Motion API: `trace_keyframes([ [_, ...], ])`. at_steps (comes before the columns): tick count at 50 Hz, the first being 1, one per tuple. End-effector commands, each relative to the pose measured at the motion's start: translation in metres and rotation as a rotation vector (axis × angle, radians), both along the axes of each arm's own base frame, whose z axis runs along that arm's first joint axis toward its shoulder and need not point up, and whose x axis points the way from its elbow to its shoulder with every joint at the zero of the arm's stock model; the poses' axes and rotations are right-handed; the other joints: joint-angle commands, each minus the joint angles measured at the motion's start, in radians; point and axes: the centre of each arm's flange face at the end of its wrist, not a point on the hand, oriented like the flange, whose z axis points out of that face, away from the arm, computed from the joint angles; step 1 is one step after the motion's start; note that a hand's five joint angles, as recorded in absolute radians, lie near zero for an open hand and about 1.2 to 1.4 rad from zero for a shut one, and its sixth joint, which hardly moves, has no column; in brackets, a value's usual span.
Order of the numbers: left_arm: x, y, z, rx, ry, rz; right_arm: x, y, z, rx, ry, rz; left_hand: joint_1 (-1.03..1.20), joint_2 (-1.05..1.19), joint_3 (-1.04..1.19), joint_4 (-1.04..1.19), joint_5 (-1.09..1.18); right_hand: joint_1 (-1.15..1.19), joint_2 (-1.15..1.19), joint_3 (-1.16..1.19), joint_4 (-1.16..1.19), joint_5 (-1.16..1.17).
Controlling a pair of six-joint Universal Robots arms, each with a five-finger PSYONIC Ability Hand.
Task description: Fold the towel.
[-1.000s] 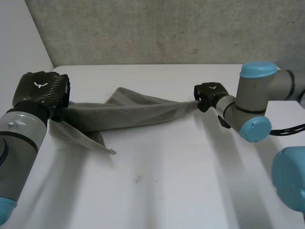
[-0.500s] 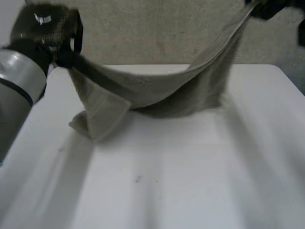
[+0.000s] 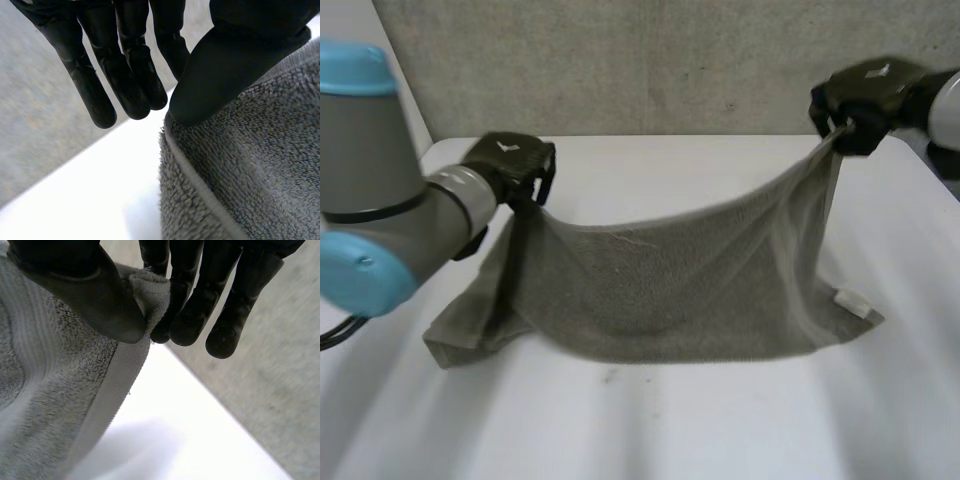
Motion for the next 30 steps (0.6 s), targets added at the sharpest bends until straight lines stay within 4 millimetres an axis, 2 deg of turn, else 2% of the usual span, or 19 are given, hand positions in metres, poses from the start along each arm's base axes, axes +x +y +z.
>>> trace_keyframes([
  [1,-0.021,-0.048,-0.013,-0.065,0.027,-0.013,0.019,-0.039,-0.032,-0.082,0.016,-0.059,0.207,0.179,0.18,0.178,0.19,0.07,0.071,0.063,0.057,0.067],
  [3,-0.027,-0.068,0.023,-0.213,0.093,-0.005,0.025,-0.053,-0.008,-0.242,-0.047,-0.119,0.207,0.179,0.18,0.178,0.19,0.07,0.071,0.063,0.057,0.067],
  [4,-0.027,-0.068,0.023,-0.214,0.094,-0.005,0.025,-0.053,-0.007,-0.242,-0.048,-0.119,0.207,0.179,0.18,0.178,0.19,0.07,0.071,0.063,0.057,0.067],
  [6,-0.029,-0.075,0.072,-0.388,0.178,-0.003,0.023,-0.061,0.034,-0.412,-0.192,-0.172,0.207,0.179,0.18,0.178,0.19,0.07,0.071,0.063,0.057,0.067],
  [7,-0.029,-0.075,0.072,-0.389,0.178,-0.003,0.023,-0.061,0.035,-0.413,-0.193,-0.173,0.207,0.179,0.18,0.178,0.19,0.07,0.071,0.063,0.057,0.067],
  [9,-0.028,-0.074,0.12,-0.565,0.254,0.0,0.02,-0.058,0.077,-0.556,-0.34,-0.184,0.207,0.179,0.18,0.178,0.19,0.07,0.071,0.063,0.057,0.067],
  [10,-0.028,-0.074,0.121,-0.566,0.255,0.0,0.02,-0.058,0.077,-0.557,-0.341,-0.184,0.207,0.179,0.18,0.178,0.19,0.07,0.071,0.063,0.057,0.067],
  [14,-0.022,-0.06,0.165,-0.7,0.315,0.001,0.016,-0.044,0.114,-0.663,-0.43,-0.174,0.207,0.179,0.18,0.178,0.19,0.07,0.071,0.063,0.057,0.067],
  [16,-0.021,-0.057,0.171,-0.705,0.323,-0.003,0.016,-0.042,0.114,-0.652,-0.423,-0.168,0.207,0.179,0.18,0.178,0.19,0.07,0.071,0.063,0.057,0.067],
  [18,-0.02,-0.055,0.168,-0.679,0.327,-0.003,0.017,-0.042,0.108,-0.618,-0.411,-0.166,0.207,0.179,0.18,0.178,0.19,0.07,0.071,0.063,0.057,0.067],
  [20,-0.018,-0.053,0.141,-0.512,0.303,-0.004,0.018,-0.041,0.085,-0.494,-0.358,-0.162,0.207,0.179,0.18,0.178,0.19,0.07,0.071,0.063,0.057,0.067],
  [21,-0.018,-0.053,0.141,-0.511,0.303,-0.004,0.018,-0.041,0.085,-0.493,-0.358,-0.162,0.207,0.179,0.18,0.178,0.19,0.07,0.071,0.063,0.057,0.067],
  [23,-0.012,-0.05,0.103,-0.323,0.258,0.008,0.019,-0.039,0.057,-0.359,-0.278,-0.154,0.207,0.179,0.18,0.178,0.19,0.07,0.071,0.063,0.057,0.067],
  [24,-0.012,-0.049,0.103,-0.322,0.258,0.008,0.019,-0.039,0.057,-0.359,-0.278,-0.154,0.207,0.179,0.18,0.178,0.19,0.07,0.071,0.063,0.057,0.067],
  [26,-0.006,-0.042,0.056,-0.15,0.187,0.027,0.019,-0.034,0.014,-0.182,-0.147,-0.13,0.207,0.179,0.18,0.178,0.19,0.07,0.071,0.063,0.057,0.067],
  [27,-0.006,-0.042,0.056,-0.15,0.187,0.027,0.019,-0.034,0.014,-0.181,-0.146,-0.13,0.207,0.179,0.18,0.178,0.19,0.07,0.071,0.063,0.057,0.067],
  [28,-0.002,-0.034,0.033,-0.07,0.15,0.031,0.018,-0.03,-0.007,-0.102,-0.08,-0.108,0.207,0.179,0.18,0.178,0.19,0.07,0.071,0.063,0.057,0.067],
  [29,0.002,-0.025,0.009,0.004,0.114,0.034,0.018,-0.03,-0.007,-0.102,-0.079,-0.107,0.207,0.179,0.18,0.178,0.19,0.07,0.071,0.063,0.057,0.067],
  [30,0.002,-0.025,0.009,0.005,0.113,0.034,0.018,-0.024,-0.028,-0.028,-0.015,-0.079,0.207,0.179,0.18,0.178,0.19,0.07,0.071,0.063,0.057,0.067],
])
